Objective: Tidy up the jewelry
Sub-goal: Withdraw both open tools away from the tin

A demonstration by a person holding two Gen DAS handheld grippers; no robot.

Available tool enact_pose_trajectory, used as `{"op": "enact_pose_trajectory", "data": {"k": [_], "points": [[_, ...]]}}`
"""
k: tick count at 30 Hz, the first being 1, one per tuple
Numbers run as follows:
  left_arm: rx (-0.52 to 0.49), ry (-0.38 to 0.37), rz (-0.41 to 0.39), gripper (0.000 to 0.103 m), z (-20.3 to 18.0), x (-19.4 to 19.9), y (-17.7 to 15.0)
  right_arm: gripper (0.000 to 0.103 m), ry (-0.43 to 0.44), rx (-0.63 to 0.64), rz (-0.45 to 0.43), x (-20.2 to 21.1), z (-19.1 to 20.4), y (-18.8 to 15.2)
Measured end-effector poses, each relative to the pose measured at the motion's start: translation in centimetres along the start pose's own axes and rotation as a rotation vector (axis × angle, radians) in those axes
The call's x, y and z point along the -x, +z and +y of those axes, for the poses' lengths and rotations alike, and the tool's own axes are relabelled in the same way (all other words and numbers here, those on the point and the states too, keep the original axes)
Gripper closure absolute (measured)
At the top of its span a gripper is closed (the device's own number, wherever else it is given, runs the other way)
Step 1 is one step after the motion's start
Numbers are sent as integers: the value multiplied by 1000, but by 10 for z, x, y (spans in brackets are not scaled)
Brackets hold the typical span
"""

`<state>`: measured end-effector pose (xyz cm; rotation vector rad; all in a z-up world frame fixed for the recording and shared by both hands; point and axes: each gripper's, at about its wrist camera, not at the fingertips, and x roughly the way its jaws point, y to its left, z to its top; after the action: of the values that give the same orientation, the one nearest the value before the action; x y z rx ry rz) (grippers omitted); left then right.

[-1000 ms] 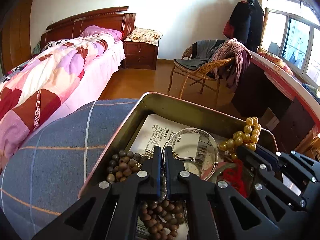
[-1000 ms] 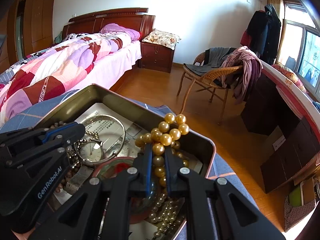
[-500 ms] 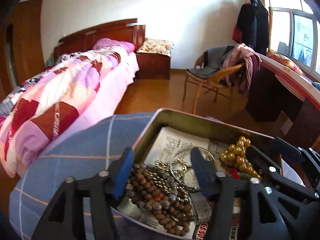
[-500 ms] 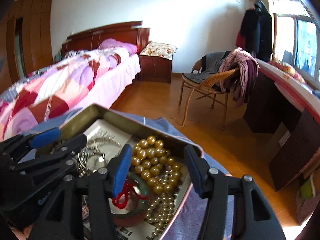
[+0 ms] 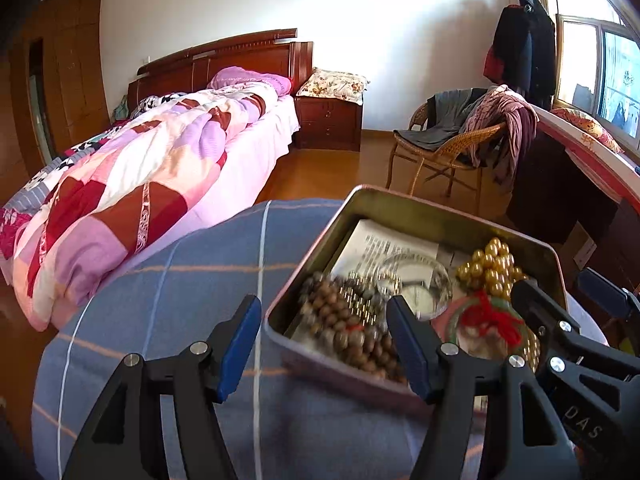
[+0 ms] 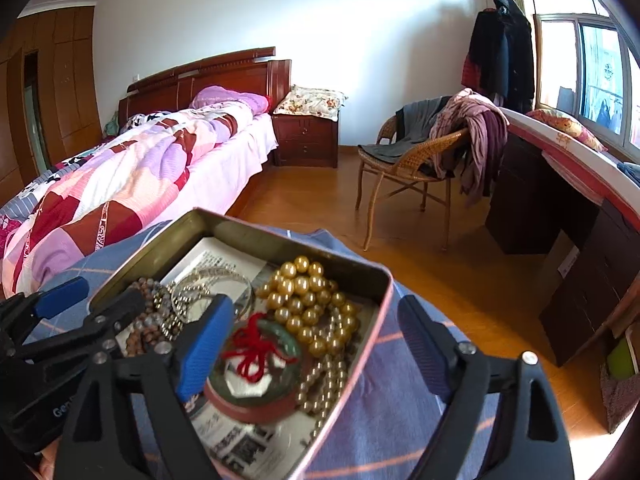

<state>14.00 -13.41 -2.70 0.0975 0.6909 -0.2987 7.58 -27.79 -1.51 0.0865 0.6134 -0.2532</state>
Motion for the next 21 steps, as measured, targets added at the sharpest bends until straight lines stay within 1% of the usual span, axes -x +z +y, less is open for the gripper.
{"op": "enact_pose_trajectory", "data": {"k": [4, 7, 10, 15, 19, 21], "points": [[-15, 1, 12, 38, 1, 15, -14, 15, -4, -11, 16, 11, 0, -7], [-20, 7, 15, 37, 3, 28, -23, 8, -5, -22, 21, 23, 0, -15], [-23, 16, 19, 37, 7, 42, -31, 7, -13, -27, 25, 37, 1, -22], [-24, 29, -5, 37, 14, 74, -46, 6, -35, -39, 20, 67, 3, -36], [-24, 32, -23, 36, 19, 100, -60, 5, -53, -23, 8, 92, 7, -45], [-20, 33, -32, 34, 21, 114, -70, 3, -59, -15, -1, 104, 9, -47]]}}
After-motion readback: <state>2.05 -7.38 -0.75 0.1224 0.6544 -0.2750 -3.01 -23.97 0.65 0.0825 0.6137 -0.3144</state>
